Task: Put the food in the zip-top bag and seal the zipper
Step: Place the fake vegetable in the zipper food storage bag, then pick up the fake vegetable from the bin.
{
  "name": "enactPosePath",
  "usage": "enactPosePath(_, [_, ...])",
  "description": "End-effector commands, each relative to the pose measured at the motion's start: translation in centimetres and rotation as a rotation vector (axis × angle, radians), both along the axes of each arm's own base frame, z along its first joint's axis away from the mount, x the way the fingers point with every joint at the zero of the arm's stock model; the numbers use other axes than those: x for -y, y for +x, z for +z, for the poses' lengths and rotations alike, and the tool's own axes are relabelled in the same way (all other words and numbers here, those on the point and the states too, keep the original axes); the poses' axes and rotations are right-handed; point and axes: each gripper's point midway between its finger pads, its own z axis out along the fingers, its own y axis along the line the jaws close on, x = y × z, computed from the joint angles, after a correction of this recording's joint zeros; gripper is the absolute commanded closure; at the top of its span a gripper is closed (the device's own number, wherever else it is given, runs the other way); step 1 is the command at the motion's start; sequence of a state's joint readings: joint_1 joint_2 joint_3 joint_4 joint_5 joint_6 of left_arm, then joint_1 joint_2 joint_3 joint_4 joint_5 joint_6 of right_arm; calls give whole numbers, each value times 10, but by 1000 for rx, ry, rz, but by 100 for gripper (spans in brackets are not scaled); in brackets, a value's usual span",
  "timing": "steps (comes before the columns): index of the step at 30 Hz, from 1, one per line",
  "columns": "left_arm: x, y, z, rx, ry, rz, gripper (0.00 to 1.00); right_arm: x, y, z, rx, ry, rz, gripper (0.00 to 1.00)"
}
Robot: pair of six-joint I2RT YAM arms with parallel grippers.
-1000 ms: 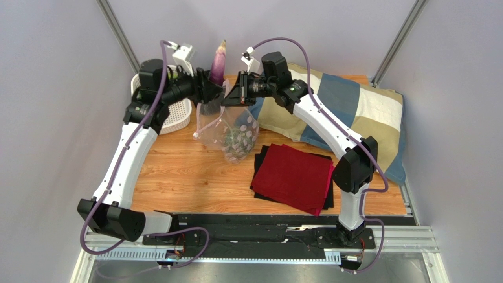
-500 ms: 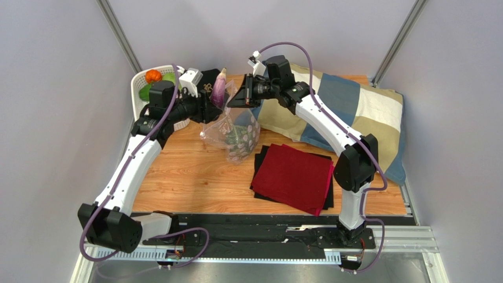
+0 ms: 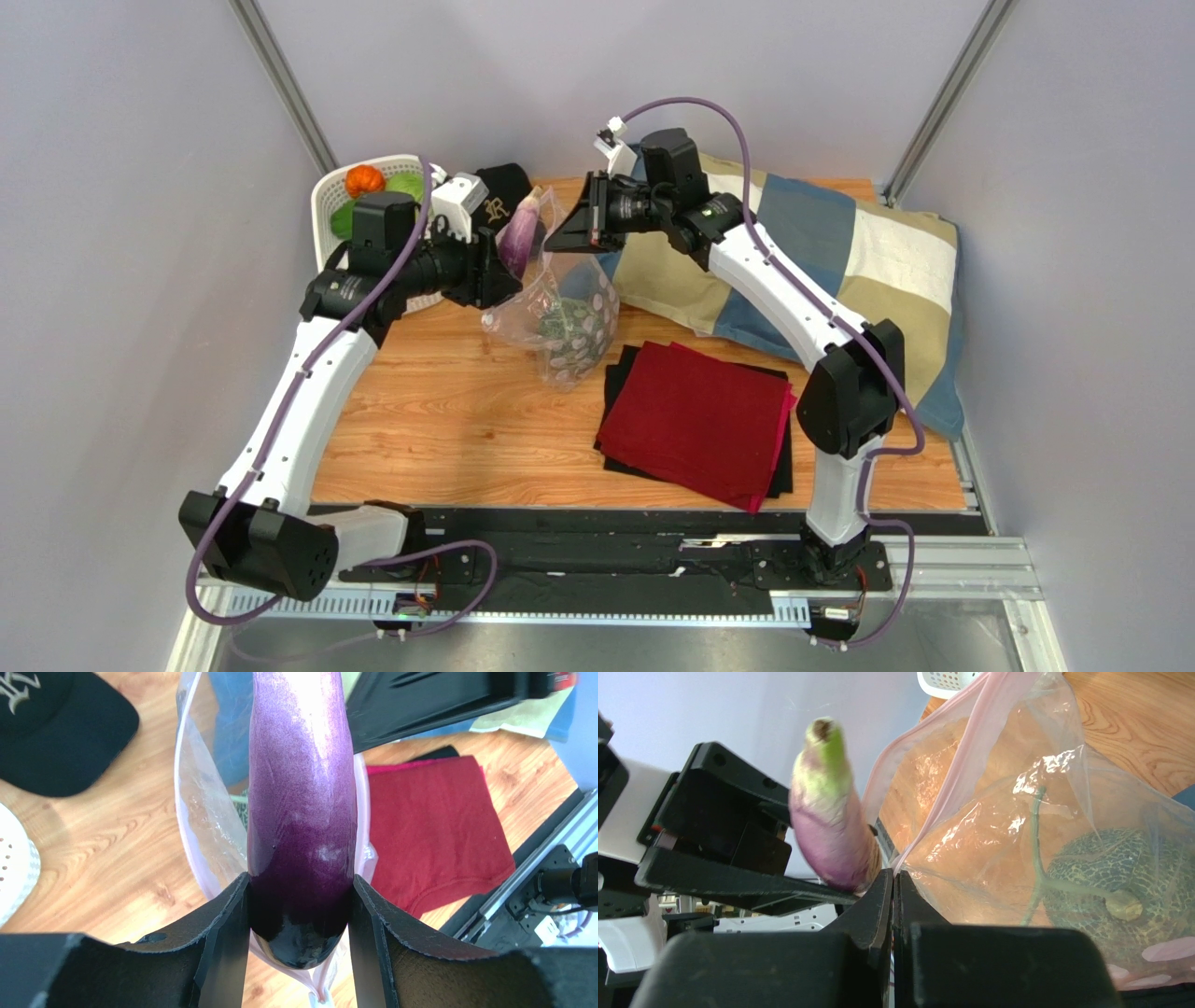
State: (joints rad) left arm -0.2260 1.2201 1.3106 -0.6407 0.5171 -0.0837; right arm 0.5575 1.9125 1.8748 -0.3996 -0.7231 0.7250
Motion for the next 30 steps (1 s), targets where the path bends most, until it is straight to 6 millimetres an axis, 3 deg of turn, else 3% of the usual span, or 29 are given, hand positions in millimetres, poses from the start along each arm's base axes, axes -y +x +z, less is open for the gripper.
enactPosePath(1, [1, -3, 11, 3, 17, -26, 48, 11, -16, 44, 133, 59, 29, 100])
enactPosePath(3, [1, -2, 8, -4, 27, -37, 38, 14, -18, 44, 134, 54, 27, 100])
enactPosePath(4, [2, -4, 10, -6, 29, -43, 28, 15, -18, 42, 133, 50, 27, 100])
enactPosePath(6, [3, -5, 11, -7, 29, -61, 21, 16, -19, 42, 131, 50, 26, 100])
enactPosePath(9, [7, -7, 21, 7, 9, -83, 1, 18, -17, 42, 135, 49, 24, 100])
enactPosePath(11, [9, -8, 38, 29, -10, -89, 1, 19, -16, 42, 136, 49, 25, 100])
enactPosePath(14, [-2, 6, 66, 85, -45, -23, 1, 25, -14, 39, 131, 38, 15, 100])
enactPosePath(17, [-32, 40, 88, 167, -23, 128, 1, 35, -10, 37, 128, 27, -5, 100])
enactPosePath(20, [-68, 81, 86, 190, 57, 288, 1, 41, -9, 35, 127, 18, -15, 100])
enactPosePath(21, [-86, 104, 72, 162, 103, 381, 1, 43, -9, 33, 123, 14, -17, 100])
enactPosePath(23, [-114, 128, 69, 142, 135, 511, 1, 44, -8, 32, 126, 10, -23, 100])
enactPosePath(24, [-126, 146, 47, 71, 133, 577, 1, 45, -8, 32, 129, 9, -24, 100])
enactPosePath(25, [-136, 157, 49, 65, 122, 626, 1, 46, -7, 31, 126, 7, -27, 100])
enactPosePath(26, [-160, 167, 43, 40, 105, 717, 1, 47, -6, 31, 126, 7, -30, 100])
enactPosePath(27, [-169, 185, 27, -2, 63, 770, 1, 47, -6, 32, 128, 8, -32, 100])
enactPosePath(30, [-200, 219, 7, -38, -56, 847, 1, 48, -4, 30, 123, 7, -35, 100])
